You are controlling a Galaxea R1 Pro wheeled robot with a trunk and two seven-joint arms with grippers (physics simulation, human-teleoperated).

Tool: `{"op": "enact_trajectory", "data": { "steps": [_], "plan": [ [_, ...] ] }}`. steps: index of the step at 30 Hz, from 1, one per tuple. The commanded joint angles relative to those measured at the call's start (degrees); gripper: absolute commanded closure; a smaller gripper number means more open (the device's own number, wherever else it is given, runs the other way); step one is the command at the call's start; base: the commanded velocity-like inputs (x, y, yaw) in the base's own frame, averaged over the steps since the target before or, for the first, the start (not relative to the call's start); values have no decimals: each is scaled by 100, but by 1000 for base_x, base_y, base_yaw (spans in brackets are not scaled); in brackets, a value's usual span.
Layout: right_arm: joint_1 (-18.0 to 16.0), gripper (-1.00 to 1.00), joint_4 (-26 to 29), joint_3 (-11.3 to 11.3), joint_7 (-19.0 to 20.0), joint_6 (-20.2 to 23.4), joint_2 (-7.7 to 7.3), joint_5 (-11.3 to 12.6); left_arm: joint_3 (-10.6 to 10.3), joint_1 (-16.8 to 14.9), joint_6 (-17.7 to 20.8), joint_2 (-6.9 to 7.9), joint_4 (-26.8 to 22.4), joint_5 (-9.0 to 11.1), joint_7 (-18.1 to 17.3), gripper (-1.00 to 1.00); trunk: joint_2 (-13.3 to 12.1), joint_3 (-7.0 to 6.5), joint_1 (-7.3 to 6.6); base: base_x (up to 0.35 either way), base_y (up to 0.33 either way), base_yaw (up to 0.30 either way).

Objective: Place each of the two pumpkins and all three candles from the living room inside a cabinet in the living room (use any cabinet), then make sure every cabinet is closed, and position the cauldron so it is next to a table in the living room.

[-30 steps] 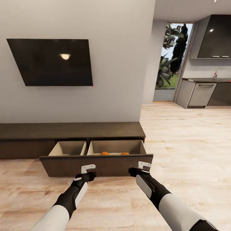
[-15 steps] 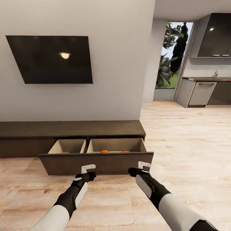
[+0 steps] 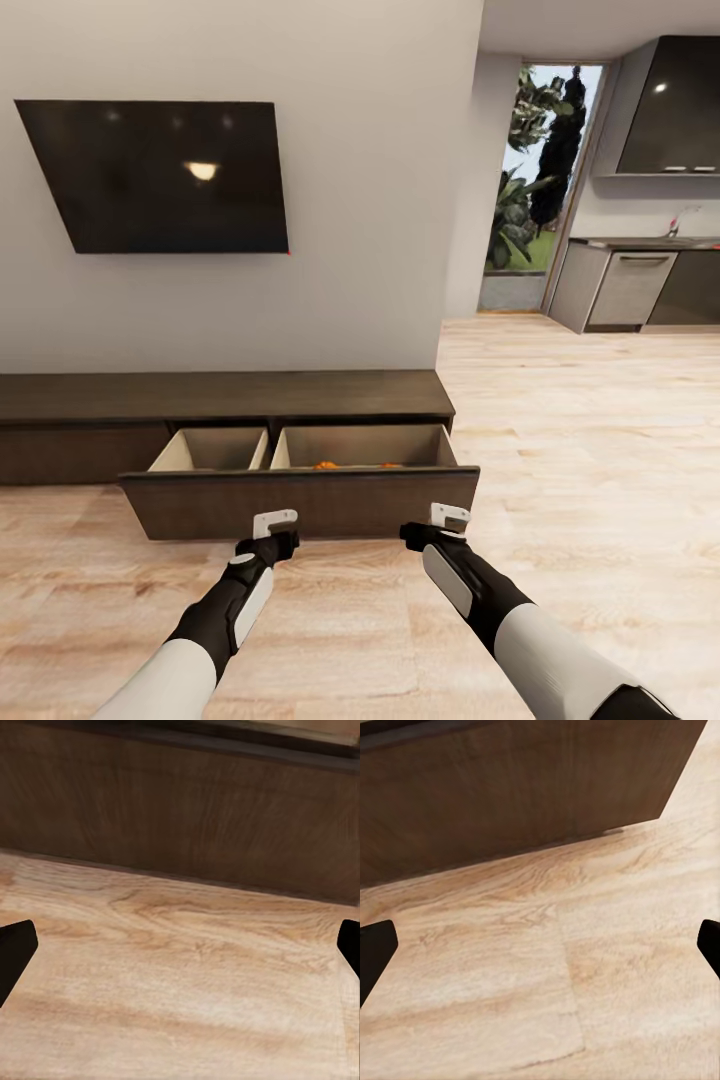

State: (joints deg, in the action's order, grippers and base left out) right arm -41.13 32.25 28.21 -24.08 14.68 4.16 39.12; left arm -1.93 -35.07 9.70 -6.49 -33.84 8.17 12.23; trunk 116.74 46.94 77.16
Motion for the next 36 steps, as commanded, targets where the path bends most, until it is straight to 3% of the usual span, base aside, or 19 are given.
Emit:
{"op": "enact_trajectory", "data": {
  "steps": [1, 29, 36],
  "plan": [
    [0, -100, 0, 0, 0, 0, 1, -1, 0, 0, -37, -1, 0, 0, 1, -100, 42, 18, 23, 0, 0, 0],
    [0, -100, 0, 0, 5, -9, 67, -1, 0, 0, -117, -2, 0, 0, 7, -100, 1165, 521, 638, 0, 0, 0],
    [0, -100, 1, 2, 159, 1, 101, 2, 0, 0, -118, -2, 0, 0, 7, -100, 1445, 647, 791, 0, 0, 0]
  ]
}}
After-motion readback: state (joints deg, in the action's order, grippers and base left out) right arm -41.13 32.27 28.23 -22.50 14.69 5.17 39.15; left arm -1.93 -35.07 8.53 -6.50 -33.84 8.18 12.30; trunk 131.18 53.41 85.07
